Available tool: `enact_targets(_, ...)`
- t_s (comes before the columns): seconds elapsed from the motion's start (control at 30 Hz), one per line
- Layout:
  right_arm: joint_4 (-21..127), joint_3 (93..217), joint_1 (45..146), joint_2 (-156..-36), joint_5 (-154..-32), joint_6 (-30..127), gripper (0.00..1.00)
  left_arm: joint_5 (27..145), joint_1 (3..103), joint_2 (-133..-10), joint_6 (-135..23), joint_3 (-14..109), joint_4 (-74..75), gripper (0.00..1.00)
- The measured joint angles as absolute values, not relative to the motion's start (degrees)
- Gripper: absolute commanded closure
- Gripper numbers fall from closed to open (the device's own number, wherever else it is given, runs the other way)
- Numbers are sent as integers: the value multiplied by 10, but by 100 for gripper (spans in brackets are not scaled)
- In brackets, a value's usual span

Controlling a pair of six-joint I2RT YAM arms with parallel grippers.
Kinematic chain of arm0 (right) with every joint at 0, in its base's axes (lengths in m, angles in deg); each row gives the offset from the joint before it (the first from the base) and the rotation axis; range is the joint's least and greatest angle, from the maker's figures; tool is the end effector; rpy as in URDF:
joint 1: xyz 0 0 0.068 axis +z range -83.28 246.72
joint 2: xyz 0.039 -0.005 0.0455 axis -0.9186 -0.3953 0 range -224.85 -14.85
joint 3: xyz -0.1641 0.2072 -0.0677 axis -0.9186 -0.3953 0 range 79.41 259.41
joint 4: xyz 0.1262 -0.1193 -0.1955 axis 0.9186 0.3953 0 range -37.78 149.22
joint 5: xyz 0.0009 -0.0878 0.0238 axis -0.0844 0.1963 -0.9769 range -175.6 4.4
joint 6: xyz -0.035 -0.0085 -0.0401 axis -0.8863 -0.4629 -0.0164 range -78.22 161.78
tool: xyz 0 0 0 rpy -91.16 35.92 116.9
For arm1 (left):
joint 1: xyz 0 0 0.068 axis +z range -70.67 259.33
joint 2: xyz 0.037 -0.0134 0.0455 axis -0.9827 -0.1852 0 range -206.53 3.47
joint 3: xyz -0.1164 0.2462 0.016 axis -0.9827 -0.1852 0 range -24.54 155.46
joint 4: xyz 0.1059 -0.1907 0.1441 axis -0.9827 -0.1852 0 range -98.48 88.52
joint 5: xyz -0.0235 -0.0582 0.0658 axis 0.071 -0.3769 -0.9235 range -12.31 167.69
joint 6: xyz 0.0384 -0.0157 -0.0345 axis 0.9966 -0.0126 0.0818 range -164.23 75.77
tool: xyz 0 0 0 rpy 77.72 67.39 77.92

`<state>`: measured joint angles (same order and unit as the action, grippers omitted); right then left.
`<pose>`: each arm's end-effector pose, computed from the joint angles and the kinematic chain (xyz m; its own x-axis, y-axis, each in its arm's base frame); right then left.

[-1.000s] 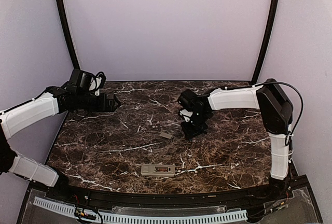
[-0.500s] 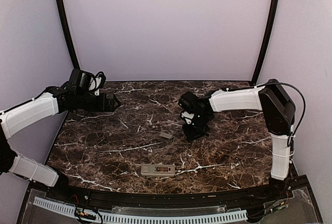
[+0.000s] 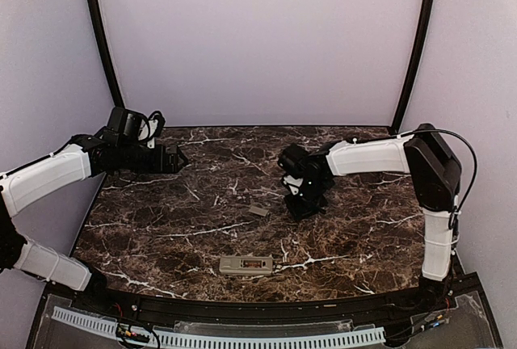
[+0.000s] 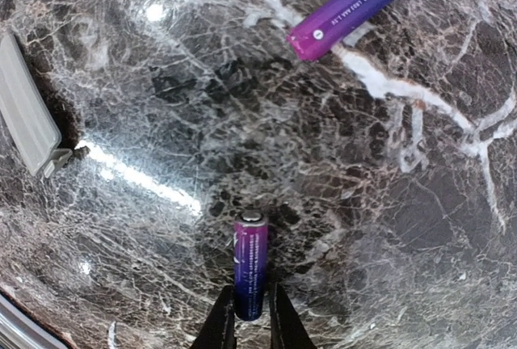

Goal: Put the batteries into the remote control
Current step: Pick up the battery at the center of the board.

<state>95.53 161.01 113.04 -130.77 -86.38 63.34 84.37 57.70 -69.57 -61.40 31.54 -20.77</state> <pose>0.2727 0.2861 0.1553 -0.8939 -0.4038 -0.1945 -0.4264 0.8999 0.0911 0.2617 -0.1082 0.2873 -0.6590 -0.0542 -0.7502 0.2708 0.9134 -0.3038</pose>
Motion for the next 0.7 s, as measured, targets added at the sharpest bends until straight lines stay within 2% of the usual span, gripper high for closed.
enact_targets(0.27, 955, 1606, 1132, -1304, -868, 633, 100, 847, 577, -694, -614, 315, -204, 2)
enact_targets(0.7, 940, 1589, 1133, -1288, -891, 602, 100, 866, 578, -663, -612, 300, -181, 3)
